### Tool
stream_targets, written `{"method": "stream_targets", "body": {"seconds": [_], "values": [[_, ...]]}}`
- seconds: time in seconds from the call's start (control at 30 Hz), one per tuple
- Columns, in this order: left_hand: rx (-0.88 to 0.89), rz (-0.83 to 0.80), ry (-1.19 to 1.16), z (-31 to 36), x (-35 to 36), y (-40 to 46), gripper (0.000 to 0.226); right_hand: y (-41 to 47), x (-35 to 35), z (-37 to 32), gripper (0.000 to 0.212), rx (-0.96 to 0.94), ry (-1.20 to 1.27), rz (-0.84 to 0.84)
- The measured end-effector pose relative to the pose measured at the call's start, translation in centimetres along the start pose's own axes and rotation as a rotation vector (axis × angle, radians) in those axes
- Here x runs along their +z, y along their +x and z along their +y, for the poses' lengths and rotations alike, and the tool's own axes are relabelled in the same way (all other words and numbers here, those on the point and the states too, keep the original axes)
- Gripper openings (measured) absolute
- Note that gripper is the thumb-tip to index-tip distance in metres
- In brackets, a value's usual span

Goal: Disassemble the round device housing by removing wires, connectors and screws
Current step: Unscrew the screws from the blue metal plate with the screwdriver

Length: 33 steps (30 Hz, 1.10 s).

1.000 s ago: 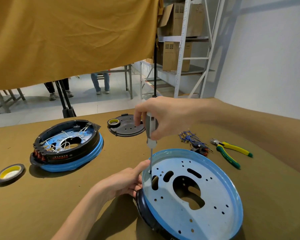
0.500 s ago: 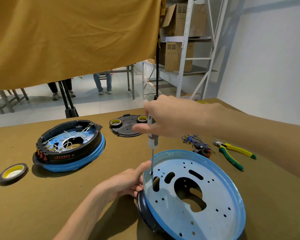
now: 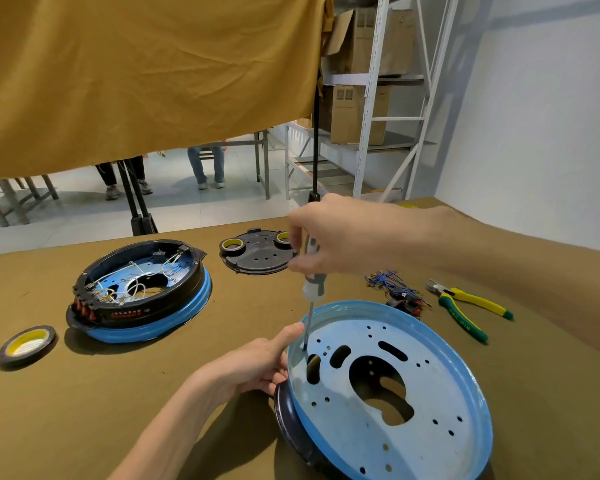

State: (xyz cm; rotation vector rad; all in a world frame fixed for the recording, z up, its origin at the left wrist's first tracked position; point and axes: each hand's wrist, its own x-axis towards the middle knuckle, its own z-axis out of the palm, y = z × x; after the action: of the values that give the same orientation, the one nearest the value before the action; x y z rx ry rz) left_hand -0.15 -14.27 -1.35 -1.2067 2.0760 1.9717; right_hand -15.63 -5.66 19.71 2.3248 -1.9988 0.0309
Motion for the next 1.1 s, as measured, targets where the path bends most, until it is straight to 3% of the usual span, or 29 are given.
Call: {"method": "stream_targets", "body": {"seconds": [0.03,0.13,0.3,0.4,0.5,0.67,0.73,0.8,0.9,0.97,1.03,1.1], "values": [[0.001,-0.005,-0.002,0.0,0.0,0.0,0.139,-0.1,-0.5,0.2,0.026,-0.033,0.116,-0.069],[-0.003,-0.004,-0.006,0.1,0.0,-0.1,0.132,-0.3,-1.4,0.5,0.046,-0.081,0.239,-0.214],[0.006,0.002,0.003,0.1,0.1,-0.2,0.135,-0.1,0.4,0.1,0.051,0.023,-0.214,0.055],[-0.002,0.001,0.003,0.2,0.1,-0.2,0.141,-0.1,-0.1,0.4,0.024,-0.075,0.12,-0.022],[-0.012,0.004,-0.001,0.1,0.0,0.0,0.141,-0.3,-0.9,0.7,0.043,-0.112,0.283,-0.172],[-0.007,0.015,0.009,0.0,-0.1,-0.1,0.137,-0.1,0.0,0.1,0.056,0.007,-0.183,0.035],[-0.005,0.013,0.016,0.1,0.0,-0.2,0.139,0.0,0.0,0.2,0.043,-0.039,-0.125,0.009],[-0.004,0.011,0.012,0.2,0.1,-0.3,0.141,-0.2,-0.5,0.2,0.021,-0.097,0.101,-0.09],[-0.007,0.018,0.014,0.4,0.2,-0.5,0.138,-0.3,-1.0,0.2,0.028,-0.126,0.191,-0.156],[0.001,0.018,0.015,0.5,0.3,-0.7,0.129,-0.3,-0.8,-0.1,0.032,-0.064,0.06,-0.102],[0.001,0.019,0.028,0.4,0.3,-0.9,0.124,-0.2,-0.6,-0.3,0.05,0.002,-0.101,-0.033],[0.001,0.02,0.041,0.5,0.3,-0.9,0.121,-0.1,-0.7,-0.5,0.038,-0.041,-0.09,-0.044]]}}
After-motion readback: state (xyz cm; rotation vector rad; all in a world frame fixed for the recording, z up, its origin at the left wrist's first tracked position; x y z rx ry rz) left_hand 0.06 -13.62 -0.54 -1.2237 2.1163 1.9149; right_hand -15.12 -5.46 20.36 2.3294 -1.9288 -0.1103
